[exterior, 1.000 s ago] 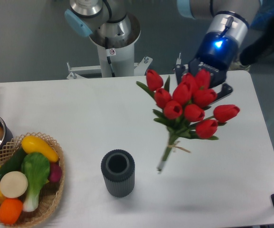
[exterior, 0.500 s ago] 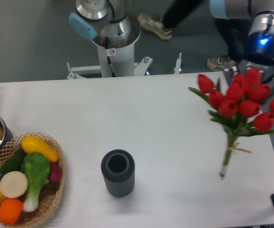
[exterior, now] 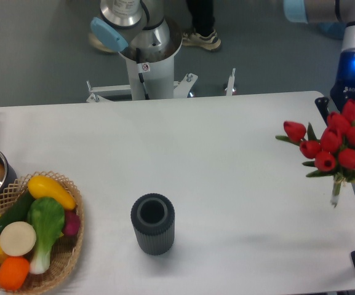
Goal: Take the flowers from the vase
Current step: 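Carry the tulip bouquet away from the vase toward the table edge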
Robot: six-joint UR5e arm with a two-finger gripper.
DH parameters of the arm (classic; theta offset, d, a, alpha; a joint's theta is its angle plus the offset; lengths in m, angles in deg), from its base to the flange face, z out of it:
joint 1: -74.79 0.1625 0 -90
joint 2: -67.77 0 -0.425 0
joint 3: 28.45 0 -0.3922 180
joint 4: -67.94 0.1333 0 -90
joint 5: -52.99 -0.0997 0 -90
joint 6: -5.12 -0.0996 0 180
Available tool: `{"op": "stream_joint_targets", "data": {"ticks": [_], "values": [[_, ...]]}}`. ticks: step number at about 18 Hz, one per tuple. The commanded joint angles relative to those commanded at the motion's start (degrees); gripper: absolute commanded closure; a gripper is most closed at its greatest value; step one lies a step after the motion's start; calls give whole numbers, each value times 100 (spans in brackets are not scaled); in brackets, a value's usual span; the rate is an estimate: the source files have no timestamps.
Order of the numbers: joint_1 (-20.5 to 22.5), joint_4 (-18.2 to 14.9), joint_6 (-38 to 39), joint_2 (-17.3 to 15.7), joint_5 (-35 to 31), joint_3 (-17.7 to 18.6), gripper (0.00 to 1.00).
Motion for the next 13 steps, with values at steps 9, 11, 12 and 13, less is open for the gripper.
{"op": "stream_joint_targets", "data": {"ticks": [9,11,12,13], "values": [[-711,-1273,-290,52,-2487,-315,99],[-887,-1581,-325,166,-2866,-517,99],[-949,-1643,-325,219,-2954,-597,99],[-975,-1653,-316,254,-2981,-632,99]]}}
